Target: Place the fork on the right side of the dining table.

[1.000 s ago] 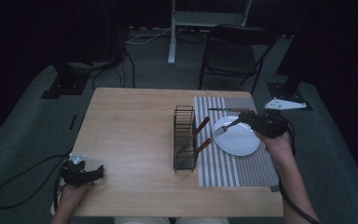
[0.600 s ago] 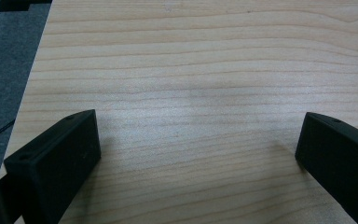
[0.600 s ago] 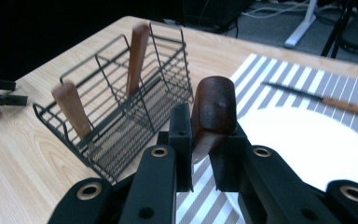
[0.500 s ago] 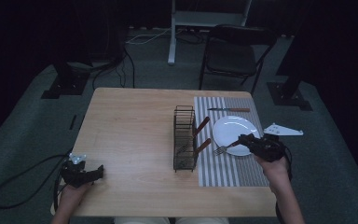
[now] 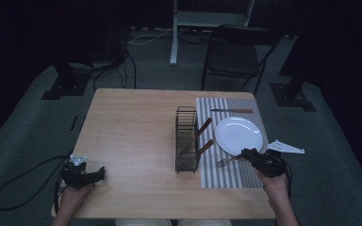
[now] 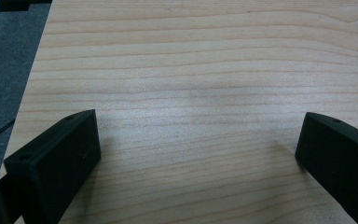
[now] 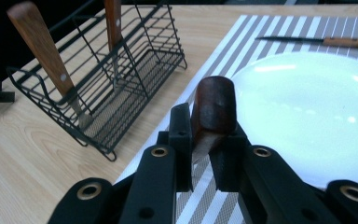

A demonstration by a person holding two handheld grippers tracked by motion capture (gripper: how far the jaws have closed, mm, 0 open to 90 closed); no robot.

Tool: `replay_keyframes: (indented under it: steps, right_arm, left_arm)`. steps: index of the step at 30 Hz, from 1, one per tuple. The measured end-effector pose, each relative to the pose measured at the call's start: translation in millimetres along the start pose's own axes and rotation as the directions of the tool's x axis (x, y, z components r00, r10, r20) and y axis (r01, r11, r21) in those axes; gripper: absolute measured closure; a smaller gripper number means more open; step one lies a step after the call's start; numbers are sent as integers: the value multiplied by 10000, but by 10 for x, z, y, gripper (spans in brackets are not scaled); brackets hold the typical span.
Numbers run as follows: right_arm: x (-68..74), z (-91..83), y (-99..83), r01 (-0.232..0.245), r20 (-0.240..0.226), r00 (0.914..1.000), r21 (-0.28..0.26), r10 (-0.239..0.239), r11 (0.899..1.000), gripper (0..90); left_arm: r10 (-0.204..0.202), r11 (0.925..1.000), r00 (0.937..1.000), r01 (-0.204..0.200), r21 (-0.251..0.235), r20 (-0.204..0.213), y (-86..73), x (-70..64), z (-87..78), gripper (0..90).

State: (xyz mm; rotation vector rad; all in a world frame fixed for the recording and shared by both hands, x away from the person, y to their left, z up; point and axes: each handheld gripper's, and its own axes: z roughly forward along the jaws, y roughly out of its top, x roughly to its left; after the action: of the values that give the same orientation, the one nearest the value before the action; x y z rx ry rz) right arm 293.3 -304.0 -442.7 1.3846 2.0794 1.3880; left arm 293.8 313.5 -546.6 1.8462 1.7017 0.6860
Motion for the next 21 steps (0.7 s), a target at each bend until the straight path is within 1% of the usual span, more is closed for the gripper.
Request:
replay_keyframes:
  steps: [1,2,6,7,8,9,11,12,14,17,18,21]
  right_arm:
    - [0,0,0,0,0,10000,0,0,10000,805]
    - [-9,-4,-21,-61,-19,10000,-108,61,9999,805]
    - [-38,-41,-97,-484,7,9988,-334,484,9983,805]
    - [-49,-53,-115,-609,-52,9981,-401,607,9973,805]
    - [-63,-63,-125,-852,-232,9962,-475,841,9952,805]
    - [-89,-73,-139,-1128,-511,9927,-623,1097,9917,805]
    - [-101,-77,-148,-1183,-550,9919,-631,1149,9910,805]
    - [-98,-70,-177,-995,-228,9949,-569,983,9934,805]
    - [-116,-72,-205,-1206,-338,9924,-588,1187,9910,804]
    - [-133,-85,-242,-1268,-365,9915,-678,1245,9896,800]
    - [-157,-97,-293,-1233,-109,9924,-764,1228,9894,774]
    - [-227,-97,-353,-1222,242,9920,-654,1240,9903,715]
  left_arm:
    - [0,10000,10000,0,0,0,0,0,0,3]
    - [0,10000,10000,0,0,0,0,0,0,3]
    - [-4,10000,10000,4,-4,0,0,0,0,3]
    - [-4,10000,10000,4,17,0,1,0,-1,3]
    - [-4,10000,10000,4,17,0,1,0,-1,3]
    - [-21,10000,10000,21,2,1,1,-2,0,3]
    - [-23,10000,10000,23,0,2,1,-2,0,3]
    - [-22,10000,10000,22,1,-1,1,-2,0,3]
    - [-16,10000,10000,16,7,-1,1,-1,-1,3]
    - [-22,10000,10000,22,-1,0,1,-2,0,3]
    - [-22,10000,10000,22,0,1,1,-2,0,3]
    - [-23,10000,10000,23,-1,1,1,-2,0,3]
